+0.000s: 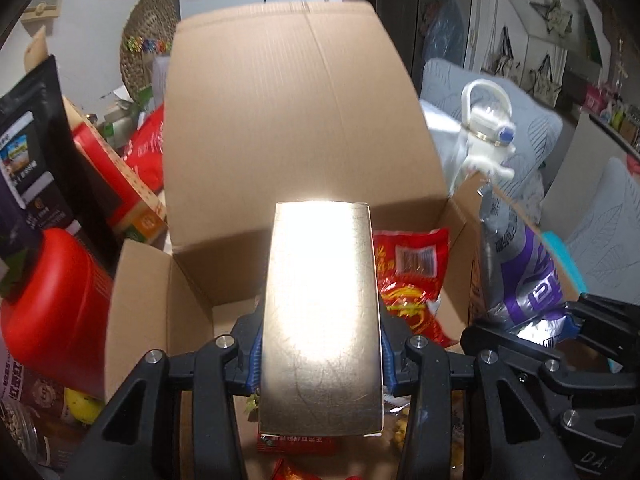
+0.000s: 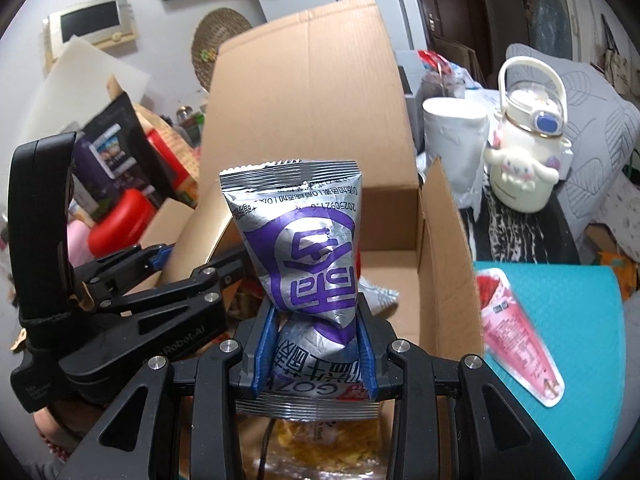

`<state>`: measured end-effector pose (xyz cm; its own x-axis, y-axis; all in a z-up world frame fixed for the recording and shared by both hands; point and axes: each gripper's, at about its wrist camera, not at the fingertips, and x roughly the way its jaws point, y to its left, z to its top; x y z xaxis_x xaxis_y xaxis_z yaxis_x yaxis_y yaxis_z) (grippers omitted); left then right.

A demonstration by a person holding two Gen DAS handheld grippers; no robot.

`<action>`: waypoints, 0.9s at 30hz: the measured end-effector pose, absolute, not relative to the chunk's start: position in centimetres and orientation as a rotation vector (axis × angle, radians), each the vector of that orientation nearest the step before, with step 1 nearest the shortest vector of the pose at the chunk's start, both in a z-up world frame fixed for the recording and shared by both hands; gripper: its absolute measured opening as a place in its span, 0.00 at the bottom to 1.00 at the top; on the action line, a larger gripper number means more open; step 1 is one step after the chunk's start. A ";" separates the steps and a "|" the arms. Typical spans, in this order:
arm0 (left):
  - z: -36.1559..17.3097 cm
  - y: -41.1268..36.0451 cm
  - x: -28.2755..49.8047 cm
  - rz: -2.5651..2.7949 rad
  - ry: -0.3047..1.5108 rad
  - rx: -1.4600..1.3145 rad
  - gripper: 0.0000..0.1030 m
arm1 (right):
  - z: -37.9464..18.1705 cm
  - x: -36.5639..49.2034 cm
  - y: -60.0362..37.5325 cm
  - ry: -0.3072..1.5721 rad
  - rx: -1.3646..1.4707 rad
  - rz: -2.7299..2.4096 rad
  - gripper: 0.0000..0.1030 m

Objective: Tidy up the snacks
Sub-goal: 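Carry the gold box and purple-silver bag with both tools over the cardboard box, then lower both items into the box and open both tools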

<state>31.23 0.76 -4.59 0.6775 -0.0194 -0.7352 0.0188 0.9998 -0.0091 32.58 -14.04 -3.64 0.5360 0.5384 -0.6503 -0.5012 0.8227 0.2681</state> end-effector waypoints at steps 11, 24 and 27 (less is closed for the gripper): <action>-5.6 0.8 32.3 0.014 0.916 0.022 0.46 | -4.4 33.3 -13.9 0.831 0.069 0.589 0.35; -4.7 1.0 32.0 0.083 0.910 0.048 0.63 | -3.2 31.9 -13.5 0.797 0.035 0.567 0.44; -3.6 1.1 31.2 0.086 0.877 0.036 0.63 | -2.3 31.3 -13.6 0.773 0.038 0.563 0.46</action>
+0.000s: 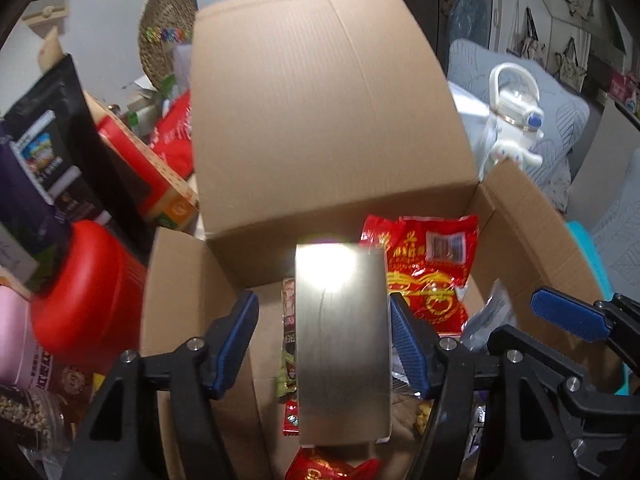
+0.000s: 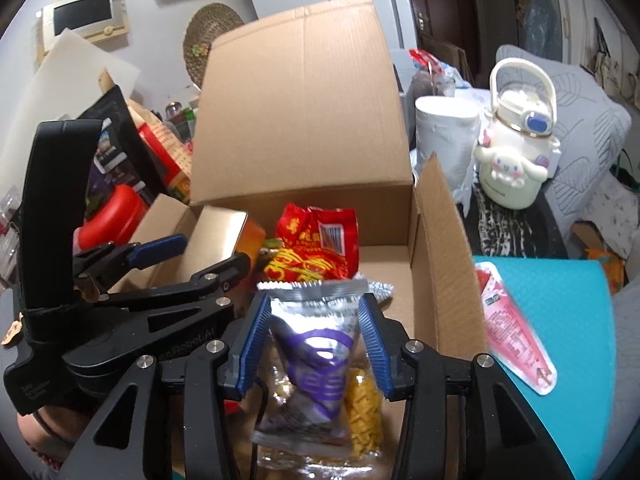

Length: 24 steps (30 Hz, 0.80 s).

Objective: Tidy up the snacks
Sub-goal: 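Lower both items into the box and open both tools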

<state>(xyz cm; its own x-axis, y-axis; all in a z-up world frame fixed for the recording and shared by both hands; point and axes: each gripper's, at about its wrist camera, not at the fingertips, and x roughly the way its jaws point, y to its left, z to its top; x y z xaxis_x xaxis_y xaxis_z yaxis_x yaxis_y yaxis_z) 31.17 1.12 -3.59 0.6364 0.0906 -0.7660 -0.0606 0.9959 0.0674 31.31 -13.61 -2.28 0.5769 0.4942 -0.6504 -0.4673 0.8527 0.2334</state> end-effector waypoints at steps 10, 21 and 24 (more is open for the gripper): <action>0.2 0.3 28.1 0.056 0.798 0.040 0.63 | 1.3 28.1 -15.3 0.706 0.036 0.527 0.48; 7.0 -0.7 21.5 0.032 0.642 0.039 0.63 | 7.1 21.4 -17.4 0.557 0.016 0.499 0.51; 8.5 -0.8 19.4 0.019 0.613 0.032 0.63 | 8.3 19.3 -18.0 0.519 0.012 0.497 0.59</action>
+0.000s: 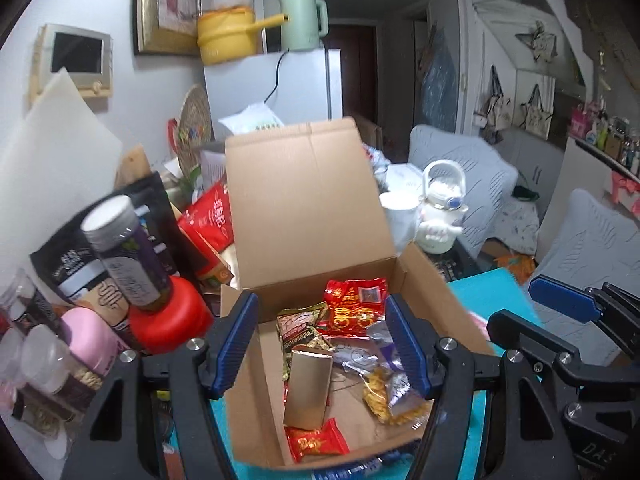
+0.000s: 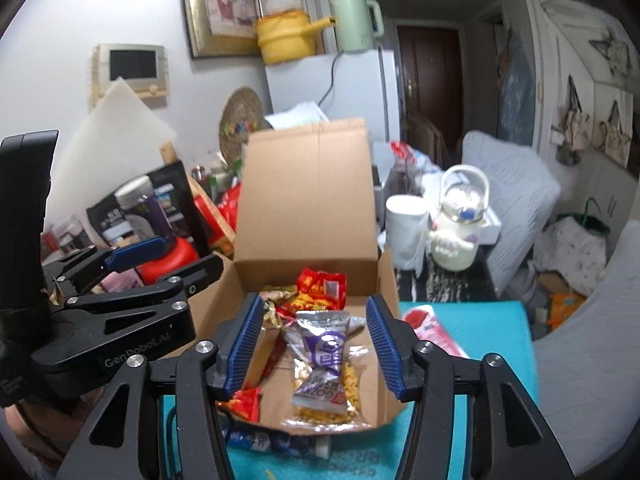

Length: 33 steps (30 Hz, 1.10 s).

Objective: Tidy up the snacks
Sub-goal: 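Lower both items into the box and open both tools, then withdraw both tools from the box toward the tube and lollipop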

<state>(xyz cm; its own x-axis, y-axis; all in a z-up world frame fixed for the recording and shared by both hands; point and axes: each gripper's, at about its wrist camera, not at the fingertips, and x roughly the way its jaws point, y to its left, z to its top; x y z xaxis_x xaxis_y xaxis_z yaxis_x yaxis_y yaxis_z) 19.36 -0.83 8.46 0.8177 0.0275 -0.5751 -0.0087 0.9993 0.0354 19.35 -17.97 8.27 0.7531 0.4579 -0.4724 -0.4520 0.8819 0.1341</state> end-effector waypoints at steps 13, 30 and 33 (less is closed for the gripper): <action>12.0 -1.8 9.5 -0.025 0.511 0.057 0.67 | 9.9 10.2 -20.3 0.433 0.021 0.460 0.69; 8.9 -1.4 2.0 -0.147 0.505 0.042 0.80 | 6.0 2.9 -21.2 0.430 0.027 0.436 0.69; 8.0 -1.2 1.1 -0.159 0.503 0.040 0.80 | 5.0 2.3 -21.0 0.438 0.028 0.452 0.69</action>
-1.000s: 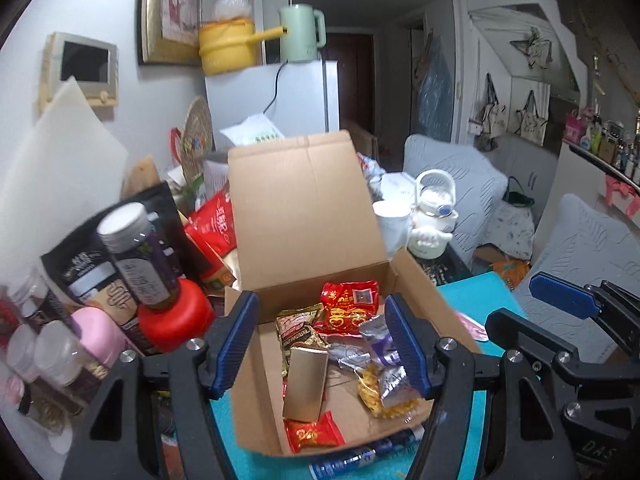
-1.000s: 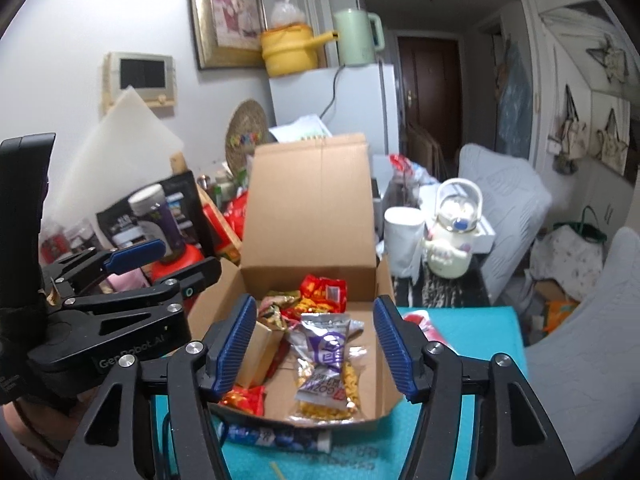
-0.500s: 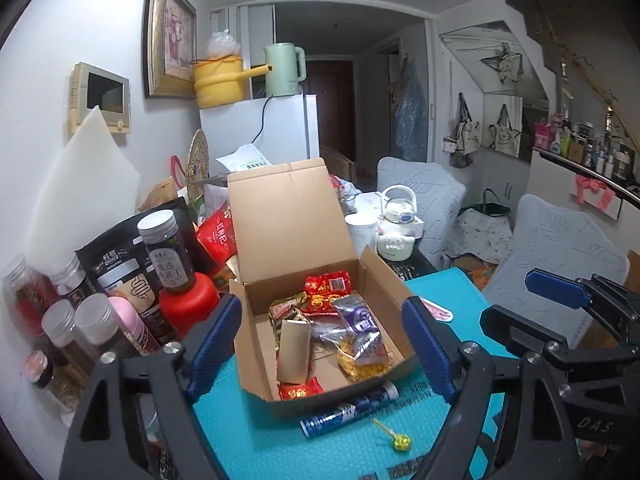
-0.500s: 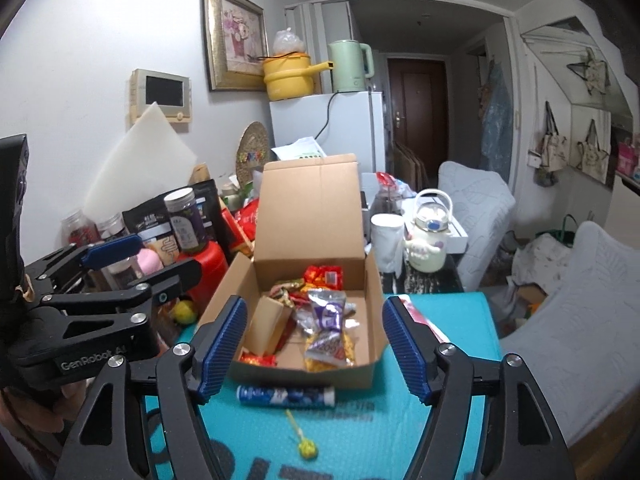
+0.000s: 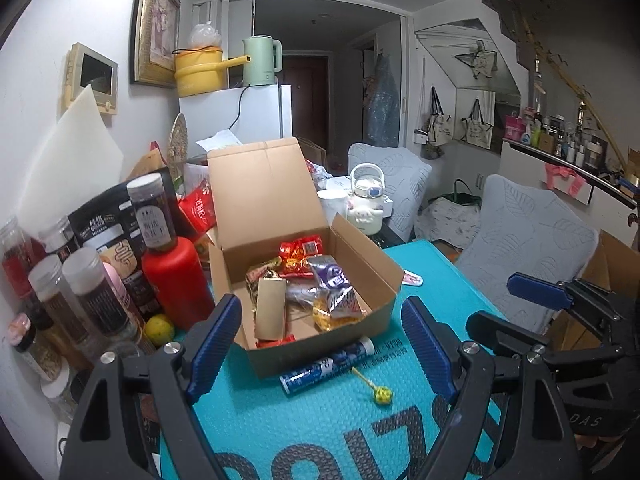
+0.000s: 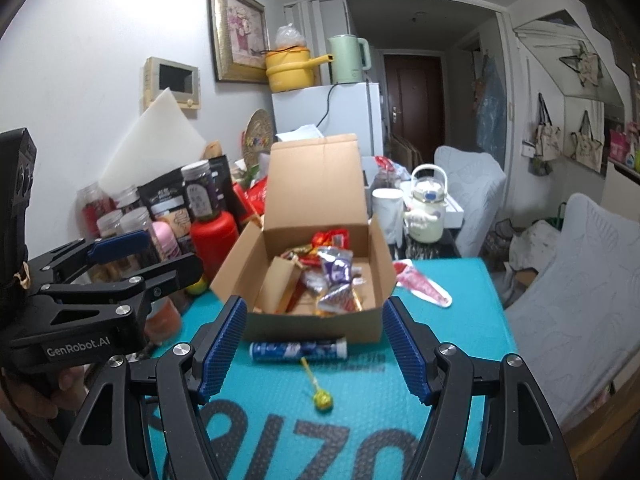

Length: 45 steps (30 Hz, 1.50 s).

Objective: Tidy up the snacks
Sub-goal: 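Withdraw both tools from the box toward the tube and lollipop, then grasp the blue vitamin tube with the left tool while the right tool grasps the yellow lollipop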

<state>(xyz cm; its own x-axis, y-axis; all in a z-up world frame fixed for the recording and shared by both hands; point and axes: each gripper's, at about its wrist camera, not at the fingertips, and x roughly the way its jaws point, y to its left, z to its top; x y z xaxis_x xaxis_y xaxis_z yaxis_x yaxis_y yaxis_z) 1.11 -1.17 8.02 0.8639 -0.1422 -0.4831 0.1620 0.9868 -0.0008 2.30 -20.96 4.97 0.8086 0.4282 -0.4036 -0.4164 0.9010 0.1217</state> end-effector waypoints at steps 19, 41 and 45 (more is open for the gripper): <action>1.4 1.1 2.1 -0.159 0.651 -0.031 0.80 | -3.0 4.6 -19.3 0.577 0.038 0.495 0.69; -8.7 1.6 8.4 -0.170 0.870 -0.072 0.80 | -12.5 11.2 -16.4 0.836 -0.064 0.547 0.49; -9.4 2.0 9.8 -0.178 0.879 -0.101 0.80 | -13.3 11.7 -15.9 0.856 -0.092 0.567 0.36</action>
